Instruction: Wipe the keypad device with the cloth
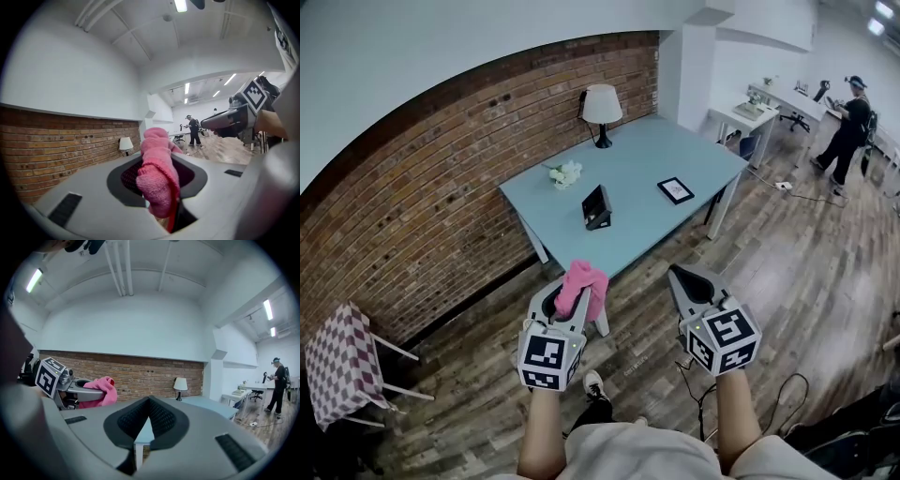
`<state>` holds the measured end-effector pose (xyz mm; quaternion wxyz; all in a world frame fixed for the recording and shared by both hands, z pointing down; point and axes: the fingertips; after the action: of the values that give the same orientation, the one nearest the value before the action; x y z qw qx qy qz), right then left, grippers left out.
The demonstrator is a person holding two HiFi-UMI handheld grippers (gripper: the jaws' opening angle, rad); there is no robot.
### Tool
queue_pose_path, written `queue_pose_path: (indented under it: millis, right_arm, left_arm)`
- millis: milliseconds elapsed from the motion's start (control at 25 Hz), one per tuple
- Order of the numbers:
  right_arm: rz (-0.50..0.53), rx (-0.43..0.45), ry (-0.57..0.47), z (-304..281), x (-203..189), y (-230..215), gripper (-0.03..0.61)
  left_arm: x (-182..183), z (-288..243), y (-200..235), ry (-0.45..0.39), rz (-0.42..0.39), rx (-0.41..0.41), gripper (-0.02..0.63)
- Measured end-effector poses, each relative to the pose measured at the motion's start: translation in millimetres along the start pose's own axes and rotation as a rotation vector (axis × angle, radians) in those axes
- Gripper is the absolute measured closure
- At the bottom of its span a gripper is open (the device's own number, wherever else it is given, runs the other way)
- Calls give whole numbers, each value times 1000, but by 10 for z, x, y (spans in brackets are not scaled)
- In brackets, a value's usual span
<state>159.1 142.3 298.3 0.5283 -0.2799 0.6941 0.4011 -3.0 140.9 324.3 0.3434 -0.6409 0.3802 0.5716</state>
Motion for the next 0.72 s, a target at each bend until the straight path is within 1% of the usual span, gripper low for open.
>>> queue_pose_path:
  millis: [160,520,720]
  right_arm:
    - [7,10,-4,166,17,116,571]
    - [6,12,-3,410,10,214,571]
    - [4,13,8,426,-27,280,571]
  left_arm:
    - [55,232,-80,-13,-42,19,488]
    - [100,487,-280,-28,-43,18,488]
    - [84,553,-270,-14,-35,22,488]
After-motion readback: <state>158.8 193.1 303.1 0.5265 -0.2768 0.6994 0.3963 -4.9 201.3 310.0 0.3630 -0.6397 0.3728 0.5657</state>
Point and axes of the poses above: the fingertips, and each gripper's own axes: z backward along the fingers, y to its left, x out of its top, and after that the axes turned 12 degrees about z, right-handed
